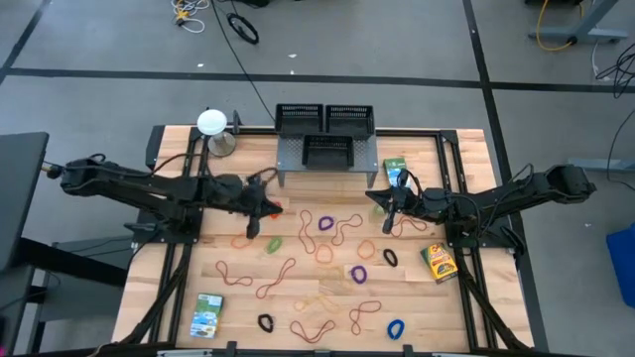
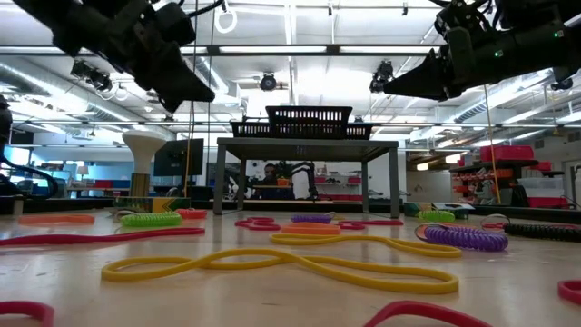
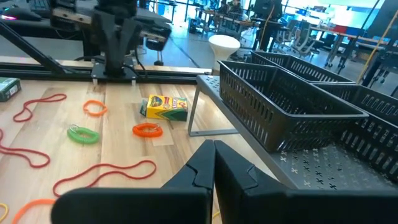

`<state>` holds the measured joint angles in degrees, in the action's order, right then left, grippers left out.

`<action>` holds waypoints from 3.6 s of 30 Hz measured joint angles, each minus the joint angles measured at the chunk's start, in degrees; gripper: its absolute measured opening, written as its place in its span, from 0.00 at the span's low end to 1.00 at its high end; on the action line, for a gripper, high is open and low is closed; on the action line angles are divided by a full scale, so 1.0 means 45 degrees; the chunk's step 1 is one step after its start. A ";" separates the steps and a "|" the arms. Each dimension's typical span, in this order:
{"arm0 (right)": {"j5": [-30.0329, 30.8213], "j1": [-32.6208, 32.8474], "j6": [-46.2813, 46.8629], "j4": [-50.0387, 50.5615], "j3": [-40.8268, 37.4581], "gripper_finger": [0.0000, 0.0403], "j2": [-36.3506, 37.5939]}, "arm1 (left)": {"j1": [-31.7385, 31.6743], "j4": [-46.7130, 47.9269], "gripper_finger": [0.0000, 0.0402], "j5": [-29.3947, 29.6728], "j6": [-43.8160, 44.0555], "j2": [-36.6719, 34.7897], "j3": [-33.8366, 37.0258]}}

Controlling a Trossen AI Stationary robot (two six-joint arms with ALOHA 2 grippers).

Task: Pick & Place Office Desk Supplies
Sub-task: Put the green spring keychain into the top right black basket on the shelf

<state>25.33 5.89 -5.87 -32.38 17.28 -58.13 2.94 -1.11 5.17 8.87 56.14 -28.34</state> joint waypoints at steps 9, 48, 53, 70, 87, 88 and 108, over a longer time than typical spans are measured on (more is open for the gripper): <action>0.0000 0.0000 0.0000 0.0000 0.0000 0.02 0.0000 | 0.2215 0.3867 0.02 0.2240 0.2506 -0.0005 -0.1523; 0.0002 0.0000 0.0001 0.0010 0.0000 0.02 0.0000 | 0.3778 0.6992 0.44 0.2420 0.9860 0.8111 -0.4559; 0.0002 0.0000 0.0003 0.0010 0.0000 0.02 0.0000 | 0.2949 0.7507 0.40 0.2050 0.8401 0.8029 -0.4559; 0.0002 0.0000 0.0004 0.0010 0.0000 0.02 0.0000 | 0.1063 0.7220 0.38 -0.1148 0.6148 0.8029 -0.4554; 0.0003 0.0000 0.0005 0.0010 -0.0005 0.02 0.0000 | 0.1525 0.7205 0.36 -0.0055 0.7103 0.8767 -0.4574; 0.0001 0.0000 0.0003 0.0010 -0.0005 0.02 0.0000 | 0.1525 0.7213 0.35 -0.0069 0.7065 0.8772 -0.4574; 0.0002 0.0000 0.0005 0.0010 -0.0005 0.02 0.0000 | 0.1973 0.7555 0.04 0.1549 0.5375 0.7047 -0.4520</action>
<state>25.34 5.89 -5.85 -32.34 17.26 -58.13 11.82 32.89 12.14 33.06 87.85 -48.69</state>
